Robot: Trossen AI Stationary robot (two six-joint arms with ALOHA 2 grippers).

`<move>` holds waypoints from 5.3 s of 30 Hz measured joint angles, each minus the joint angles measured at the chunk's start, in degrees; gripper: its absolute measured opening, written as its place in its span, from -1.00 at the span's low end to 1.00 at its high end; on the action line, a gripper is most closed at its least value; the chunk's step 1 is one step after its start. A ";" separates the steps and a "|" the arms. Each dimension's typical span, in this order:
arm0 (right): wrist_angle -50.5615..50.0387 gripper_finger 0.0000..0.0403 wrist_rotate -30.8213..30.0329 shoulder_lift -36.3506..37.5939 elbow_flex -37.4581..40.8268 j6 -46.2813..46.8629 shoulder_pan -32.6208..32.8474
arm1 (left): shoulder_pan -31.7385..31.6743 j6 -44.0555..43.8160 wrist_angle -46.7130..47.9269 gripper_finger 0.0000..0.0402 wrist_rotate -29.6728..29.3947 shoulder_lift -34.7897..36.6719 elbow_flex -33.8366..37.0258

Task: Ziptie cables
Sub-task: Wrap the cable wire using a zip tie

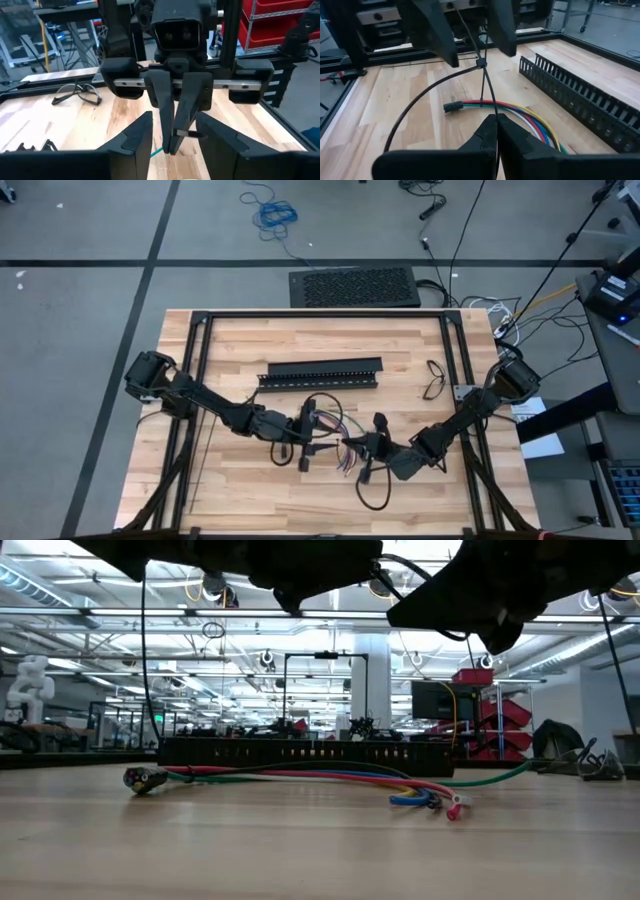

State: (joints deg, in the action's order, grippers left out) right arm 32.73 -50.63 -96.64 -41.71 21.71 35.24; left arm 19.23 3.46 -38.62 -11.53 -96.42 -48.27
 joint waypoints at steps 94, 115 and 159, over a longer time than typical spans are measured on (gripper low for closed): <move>-44.48 -1.00 67.75 -27.13 -44.03 -51.77 -39.78 | 27.79 -100.45 94.84 -1.00 -33.58 -2.58 -13.99; -43.73 -0.89 65.39 -26.91 -44.04 -50.73 -29.63 | 17.47 -89.34 88.68 -1.00 -39.87 -2.58 -13.99; -27.28 -0.15 33.82 -19.27 -25.94 -59.53 -13.86 | 8.78 -86.59 81.88 -1.00 -43.35 -3.04 -14.01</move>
State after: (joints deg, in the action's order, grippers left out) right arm 5.45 -16.81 -115.91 -67.66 -37.81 21.38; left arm 28.01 -83.14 43.25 -54.88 -99.46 -62.28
